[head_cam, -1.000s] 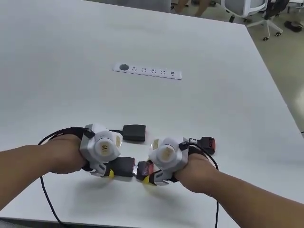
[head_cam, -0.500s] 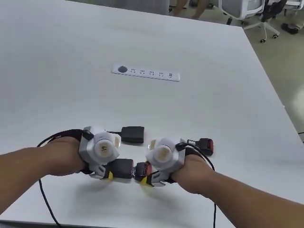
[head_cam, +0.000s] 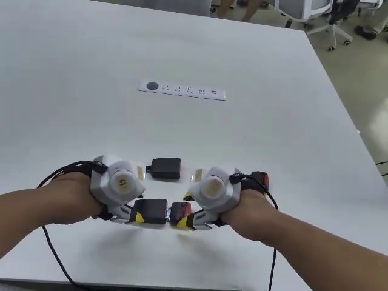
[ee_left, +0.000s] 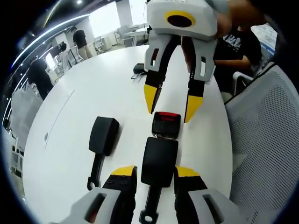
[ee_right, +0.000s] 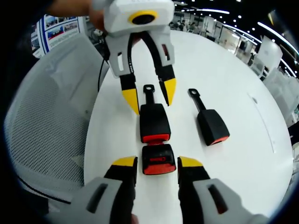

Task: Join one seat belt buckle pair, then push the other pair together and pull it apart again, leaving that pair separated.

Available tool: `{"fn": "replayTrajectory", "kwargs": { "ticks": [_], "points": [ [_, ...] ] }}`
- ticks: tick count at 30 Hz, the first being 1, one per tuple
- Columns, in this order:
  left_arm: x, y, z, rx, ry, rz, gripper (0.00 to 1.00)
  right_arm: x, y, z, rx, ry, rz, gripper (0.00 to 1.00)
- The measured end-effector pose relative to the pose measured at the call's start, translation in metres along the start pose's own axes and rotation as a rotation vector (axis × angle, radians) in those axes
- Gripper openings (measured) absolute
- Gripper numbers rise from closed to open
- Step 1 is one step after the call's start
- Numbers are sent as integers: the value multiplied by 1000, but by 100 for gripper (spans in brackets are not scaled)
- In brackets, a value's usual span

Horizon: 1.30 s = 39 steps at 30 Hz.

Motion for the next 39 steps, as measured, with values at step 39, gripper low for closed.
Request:
{"fn": "replayTrajectory", "kwargs": {
  "ticks": [39],
  "points": [
    [33, -101, -34, 28, -98, -48, 40, -56, 125, 149, 74, -115, 192, 41]
  ]
}}
Point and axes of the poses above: the centre of the closed fingertips' face, and the gripper's own axes: x roughly forward along the fingers, y roughly to its right, z roughly out of its underside, the point moved 5 cm from there along -x, roughly backward along the fingers, and after that the axes turned 10 degrees about z, right-handed, at the moved point
